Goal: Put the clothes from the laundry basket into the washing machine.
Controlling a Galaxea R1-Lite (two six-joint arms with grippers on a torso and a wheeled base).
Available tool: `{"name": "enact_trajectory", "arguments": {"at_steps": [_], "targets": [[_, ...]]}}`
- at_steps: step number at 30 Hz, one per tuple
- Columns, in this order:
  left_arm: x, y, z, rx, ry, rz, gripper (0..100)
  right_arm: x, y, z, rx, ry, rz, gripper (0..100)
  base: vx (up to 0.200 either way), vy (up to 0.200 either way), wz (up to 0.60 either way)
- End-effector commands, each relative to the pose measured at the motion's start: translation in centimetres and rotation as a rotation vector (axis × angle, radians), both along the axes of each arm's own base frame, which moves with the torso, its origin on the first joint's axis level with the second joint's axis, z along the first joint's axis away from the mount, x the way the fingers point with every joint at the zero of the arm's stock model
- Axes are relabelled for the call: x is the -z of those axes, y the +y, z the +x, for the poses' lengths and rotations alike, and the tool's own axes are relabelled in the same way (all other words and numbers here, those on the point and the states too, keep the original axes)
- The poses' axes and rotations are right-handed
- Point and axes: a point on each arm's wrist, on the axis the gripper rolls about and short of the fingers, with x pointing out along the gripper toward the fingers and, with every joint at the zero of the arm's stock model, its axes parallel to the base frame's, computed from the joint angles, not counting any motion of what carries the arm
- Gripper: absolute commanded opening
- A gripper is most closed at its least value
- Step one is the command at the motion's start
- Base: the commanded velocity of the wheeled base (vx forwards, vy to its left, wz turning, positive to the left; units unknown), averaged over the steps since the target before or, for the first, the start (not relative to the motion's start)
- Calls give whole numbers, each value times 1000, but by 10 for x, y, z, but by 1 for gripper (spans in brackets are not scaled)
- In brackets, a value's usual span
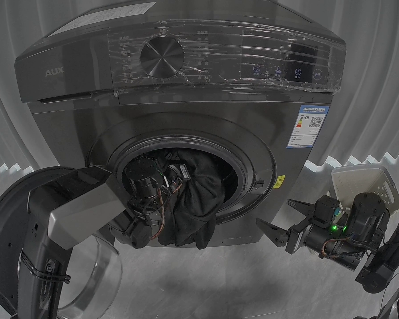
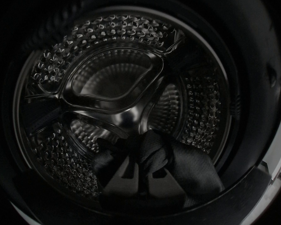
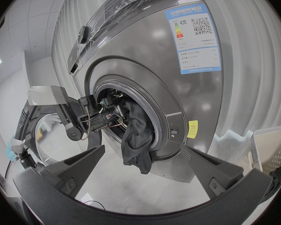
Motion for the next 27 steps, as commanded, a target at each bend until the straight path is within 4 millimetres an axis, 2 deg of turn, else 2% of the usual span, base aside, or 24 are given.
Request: {"name": "enact_trajectory", "arguments": {"at_steps": [1,8,17,26,27], "targets": [[25,-1,23,-21,13,4,0,5,1,2,-1,17,-10,100,0,0,0],[35,-11,42,-23,27,13,0,5,1,2,-2,18,-11,100,0,0,0],[19,-4,73,-108,26,3,0,7,2,2,-2,22,-14,100,0,0,0],[15,-3,79,-120,20,-1,0,7,2,2,-5,23,-14,100,0,0,0],[15,-2,78,-120,22,0,100,7,2,2,-7,23,-14,100,0,0,0]]}}
